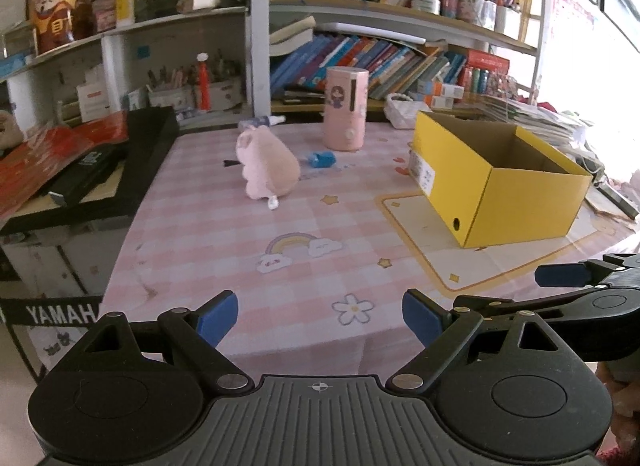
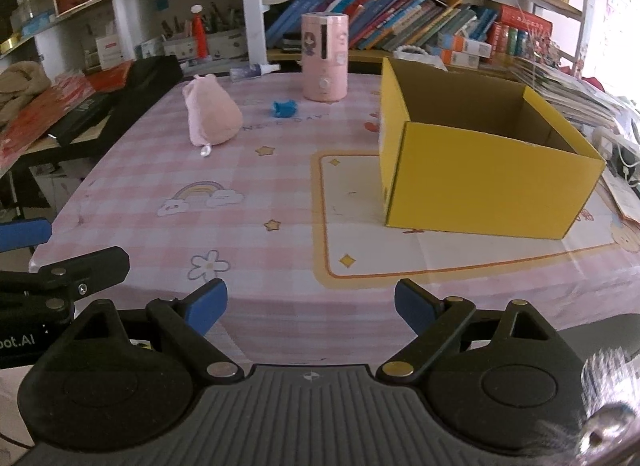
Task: Organize objects
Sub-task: 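Withdraw both tools from the yellow box toward the pink plush pig, then move the left tool toward the pink pig while the right tool approaches the blue bag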
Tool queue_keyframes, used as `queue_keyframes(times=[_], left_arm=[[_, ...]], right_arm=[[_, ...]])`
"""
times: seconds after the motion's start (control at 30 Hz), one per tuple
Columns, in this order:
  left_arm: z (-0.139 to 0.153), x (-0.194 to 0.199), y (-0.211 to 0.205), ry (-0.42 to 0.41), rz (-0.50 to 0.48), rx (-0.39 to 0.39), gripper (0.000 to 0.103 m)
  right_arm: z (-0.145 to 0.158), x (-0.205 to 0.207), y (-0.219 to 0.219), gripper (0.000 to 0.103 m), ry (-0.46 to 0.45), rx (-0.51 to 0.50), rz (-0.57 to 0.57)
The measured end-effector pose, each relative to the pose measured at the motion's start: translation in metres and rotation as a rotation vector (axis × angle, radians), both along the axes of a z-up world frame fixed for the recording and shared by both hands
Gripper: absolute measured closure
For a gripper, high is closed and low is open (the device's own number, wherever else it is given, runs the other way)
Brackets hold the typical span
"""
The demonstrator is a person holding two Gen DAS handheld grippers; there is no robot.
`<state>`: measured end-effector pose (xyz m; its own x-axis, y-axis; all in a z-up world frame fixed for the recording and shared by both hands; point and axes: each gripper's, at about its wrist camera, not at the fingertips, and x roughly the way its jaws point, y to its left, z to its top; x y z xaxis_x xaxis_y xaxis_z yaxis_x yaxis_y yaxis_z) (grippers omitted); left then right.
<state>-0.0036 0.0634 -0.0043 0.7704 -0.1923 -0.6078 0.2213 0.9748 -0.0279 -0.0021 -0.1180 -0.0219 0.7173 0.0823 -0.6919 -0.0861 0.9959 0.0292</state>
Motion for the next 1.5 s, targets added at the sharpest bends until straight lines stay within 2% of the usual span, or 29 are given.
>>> queue_keyframes(times=[0.4, 0.73, 1.13, 1.5], left_arm=[[0.000, -0.004, 0.024, 0.005, 0.048, -0.008, 0.012], [-0.005, 0.013, 0.032, 0.028, 0.084, -0.013, 0.012], [-0.005, 0.076, 0.037, 0.023, 0.162, -0.015, 0.012], [0.000, 0.123, 0.026, 0.008, 0.194, -0.007, 0.012]], right_arm=[[0.001, -0.001, 0.026, 0.012, -0.002, -0.003, 0.046], [-0.003, 0.019, 0.037, 0.012, 0.016, -0.007, 0.082], [-0.002, 0.093, 0.048, 0.012, 0.016, -0.021, 0.161], [0.003, 0.158, 0.038, 0.012, 0.004, -0.008, 0.189]])
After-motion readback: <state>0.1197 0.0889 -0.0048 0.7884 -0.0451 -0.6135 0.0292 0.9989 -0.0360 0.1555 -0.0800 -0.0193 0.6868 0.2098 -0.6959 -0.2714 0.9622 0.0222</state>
